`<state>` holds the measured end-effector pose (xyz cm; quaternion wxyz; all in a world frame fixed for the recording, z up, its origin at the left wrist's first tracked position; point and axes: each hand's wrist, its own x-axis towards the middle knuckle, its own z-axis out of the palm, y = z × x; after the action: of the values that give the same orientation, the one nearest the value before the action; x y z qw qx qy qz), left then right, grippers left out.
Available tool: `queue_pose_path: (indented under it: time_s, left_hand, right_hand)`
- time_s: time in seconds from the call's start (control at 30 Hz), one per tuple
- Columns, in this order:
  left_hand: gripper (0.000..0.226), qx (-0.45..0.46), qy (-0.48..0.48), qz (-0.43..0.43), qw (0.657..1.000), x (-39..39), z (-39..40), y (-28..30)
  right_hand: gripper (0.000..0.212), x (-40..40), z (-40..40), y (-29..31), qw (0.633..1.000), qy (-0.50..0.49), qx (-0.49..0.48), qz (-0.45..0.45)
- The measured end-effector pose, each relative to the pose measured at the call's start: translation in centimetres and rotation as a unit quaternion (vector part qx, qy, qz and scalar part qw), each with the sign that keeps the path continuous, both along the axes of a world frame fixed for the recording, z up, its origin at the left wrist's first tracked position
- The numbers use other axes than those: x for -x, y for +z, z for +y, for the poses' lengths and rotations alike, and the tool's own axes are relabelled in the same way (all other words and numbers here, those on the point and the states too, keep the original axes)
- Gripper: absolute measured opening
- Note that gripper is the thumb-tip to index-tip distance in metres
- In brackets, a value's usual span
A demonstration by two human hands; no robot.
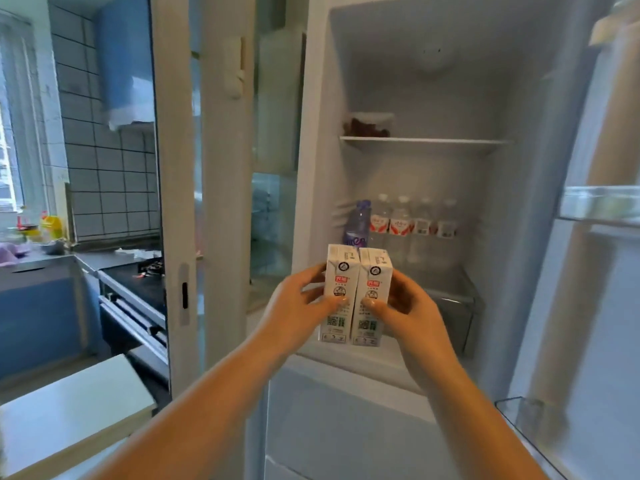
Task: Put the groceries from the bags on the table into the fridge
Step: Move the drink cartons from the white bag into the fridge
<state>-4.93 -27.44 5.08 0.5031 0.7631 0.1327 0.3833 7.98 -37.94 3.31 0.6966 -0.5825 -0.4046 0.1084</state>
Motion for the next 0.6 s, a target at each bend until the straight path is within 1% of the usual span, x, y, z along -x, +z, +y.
queue_pose_path:
  time_s: [0.13,0.27,0.33,0.47,0.6]
  left_hand:
    - [0.033,-0.014,0.000,0.001,1.000,-8.2,5.1,0.2]
    - [0.040,-0.021,0.002,0.008,1.000,-16.5,10.3,0.1]
    - [0.041,-0.022,0.006,0.011,1.000,-20.0,12.7,0.1]
    - [0.030,-0.030,0.015,0.022,0.999,-25.6,16.7,-0.3]
    - [0.032,0.004,-0.004,0.011,1.000,-29.5,19.3,-0.7]
  right_hand:
    - [0.048,-6.9,5.1,0.0,0.999,-0.022,-0.037,0.005]
    - [0.048,-14.3,10.1,-0.1,0.997,-0.039,-0.062,0.040]
    - [0.049,-17.6,12.6,-0.1,0.996,-0.051,-0.052,0.047]
    - [0.052,-22.5,16.5,-0.1,0.996,-0.075,-0.019,0.036]
    - [0.050,-26.3,19.3,-0.3,0.996,-0.088,0.015,0.029]
